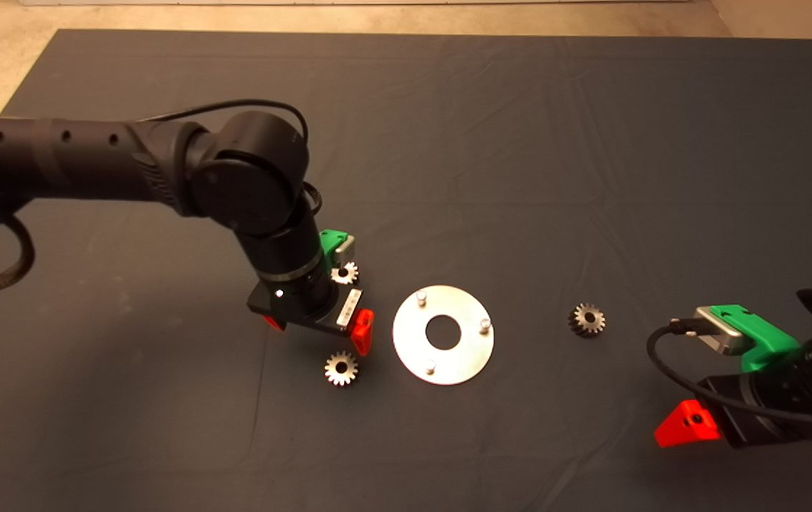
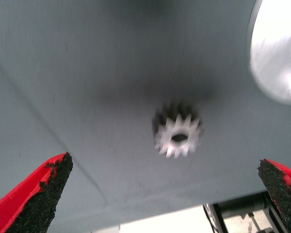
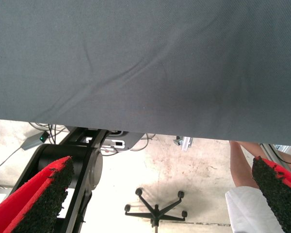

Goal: Install three planetary gears onto the carrier pins

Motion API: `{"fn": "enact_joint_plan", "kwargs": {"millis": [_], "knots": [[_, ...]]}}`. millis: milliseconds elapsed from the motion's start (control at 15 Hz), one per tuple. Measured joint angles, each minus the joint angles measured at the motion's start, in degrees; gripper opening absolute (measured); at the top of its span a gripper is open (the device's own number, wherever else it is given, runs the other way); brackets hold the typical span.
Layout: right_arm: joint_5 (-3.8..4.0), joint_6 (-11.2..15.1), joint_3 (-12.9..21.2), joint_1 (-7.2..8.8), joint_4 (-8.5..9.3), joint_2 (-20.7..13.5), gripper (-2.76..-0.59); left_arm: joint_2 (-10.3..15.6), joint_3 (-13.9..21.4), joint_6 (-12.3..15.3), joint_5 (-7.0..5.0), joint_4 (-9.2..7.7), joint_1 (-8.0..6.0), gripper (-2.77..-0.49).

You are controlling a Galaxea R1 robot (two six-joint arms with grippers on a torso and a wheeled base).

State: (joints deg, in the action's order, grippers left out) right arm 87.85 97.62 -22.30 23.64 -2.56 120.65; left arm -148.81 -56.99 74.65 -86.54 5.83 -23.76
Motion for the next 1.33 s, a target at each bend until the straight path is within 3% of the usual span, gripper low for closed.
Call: {"fn": "enact_joint_plan", "kwargs": {"millis": [333, 600, 1133, 1333], "knots": [[0.02, 0.0, 0.0, 0.00, 0.00, 0.0, -0.63, -4.2, -9.8, -6.2, 0.21, 0.53, 2.29, -0.49], [0.00, 0.0, 0.0, 0.01, 0.02, 0.0, -0.63, -5.4, -13.0, -7.9, 0.44, 2.81, 2.49, -0.49], [0.02, 0.0, 0.0, 0.01, 0.02, 0.0, -0.63, -6.1, -20.1, -14.1, 0.74, 3.07, 2.49, -0.49], [0.02, 0.0, 0.0, 0.00, 0.02, 0.0, -0.63, -6.3, -21.4, -14.6, 0.93, 3.07, 2.49, -0.54]]}}
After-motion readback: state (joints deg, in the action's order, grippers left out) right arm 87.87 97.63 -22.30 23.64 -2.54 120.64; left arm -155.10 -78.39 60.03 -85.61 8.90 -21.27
